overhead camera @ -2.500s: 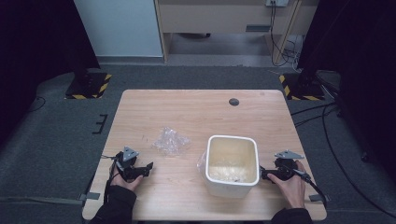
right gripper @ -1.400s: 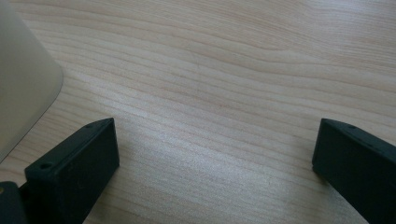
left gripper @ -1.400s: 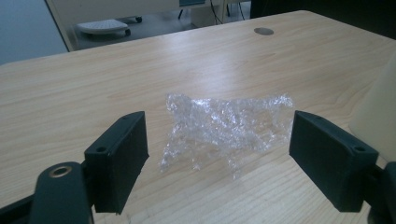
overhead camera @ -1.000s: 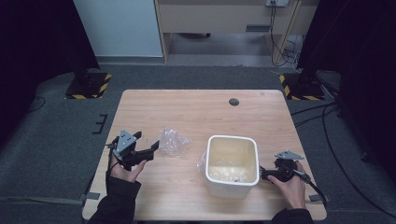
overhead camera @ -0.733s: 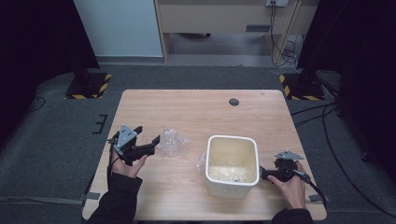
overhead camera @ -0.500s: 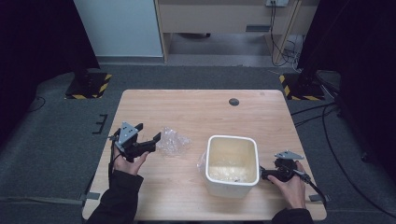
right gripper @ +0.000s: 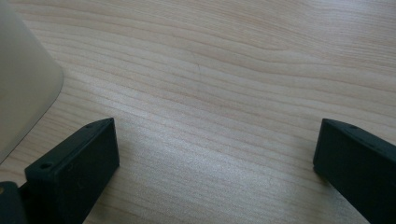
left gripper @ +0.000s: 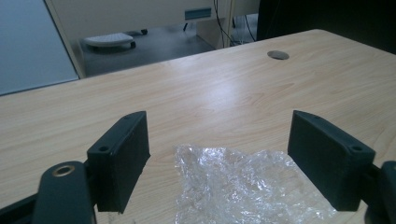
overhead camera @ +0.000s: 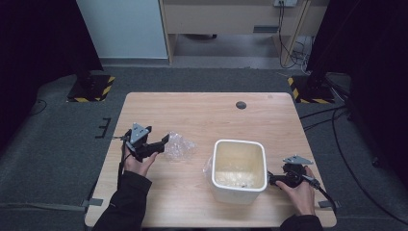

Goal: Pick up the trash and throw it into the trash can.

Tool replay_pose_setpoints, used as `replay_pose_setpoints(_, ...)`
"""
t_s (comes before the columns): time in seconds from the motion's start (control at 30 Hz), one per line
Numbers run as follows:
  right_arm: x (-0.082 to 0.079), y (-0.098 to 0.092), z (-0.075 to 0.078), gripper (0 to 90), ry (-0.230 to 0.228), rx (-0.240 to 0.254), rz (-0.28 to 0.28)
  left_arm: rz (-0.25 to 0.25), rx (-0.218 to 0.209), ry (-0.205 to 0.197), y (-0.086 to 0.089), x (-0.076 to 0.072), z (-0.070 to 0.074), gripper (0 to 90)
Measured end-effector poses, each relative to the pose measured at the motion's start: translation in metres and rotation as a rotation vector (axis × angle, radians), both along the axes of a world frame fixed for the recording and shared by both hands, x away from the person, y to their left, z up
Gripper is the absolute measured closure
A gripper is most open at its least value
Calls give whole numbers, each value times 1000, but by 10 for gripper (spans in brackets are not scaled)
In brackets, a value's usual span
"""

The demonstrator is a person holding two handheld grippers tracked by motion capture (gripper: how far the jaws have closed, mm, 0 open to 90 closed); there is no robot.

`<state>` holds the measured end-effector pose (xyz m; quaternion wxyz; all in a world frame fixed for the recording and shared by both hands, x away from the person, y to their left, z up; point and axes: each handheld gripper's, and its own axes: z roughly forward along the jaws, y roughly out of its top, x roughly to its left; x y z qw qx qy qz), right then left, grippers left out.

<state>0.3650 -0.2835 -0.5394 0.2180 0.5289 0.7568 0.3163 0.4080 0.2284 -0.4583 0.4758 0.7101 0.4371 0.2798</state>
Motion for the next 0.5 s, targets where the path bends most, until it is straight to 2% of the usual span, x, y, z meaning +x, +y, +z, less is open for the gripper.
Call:
replay_pose_setpoints(0.1,0,0,0,4,0,0,0,-3,21,40,-3,7,-8,204)
replay_pose_setpoints(0.27,0,0,0,4,0,0,0,-7,48,83,-7,16,-19,219)
replay_pose_setpoints(0.5,0,0,0,4,0,0,0,-6,107,165,-13,25,-35,251)
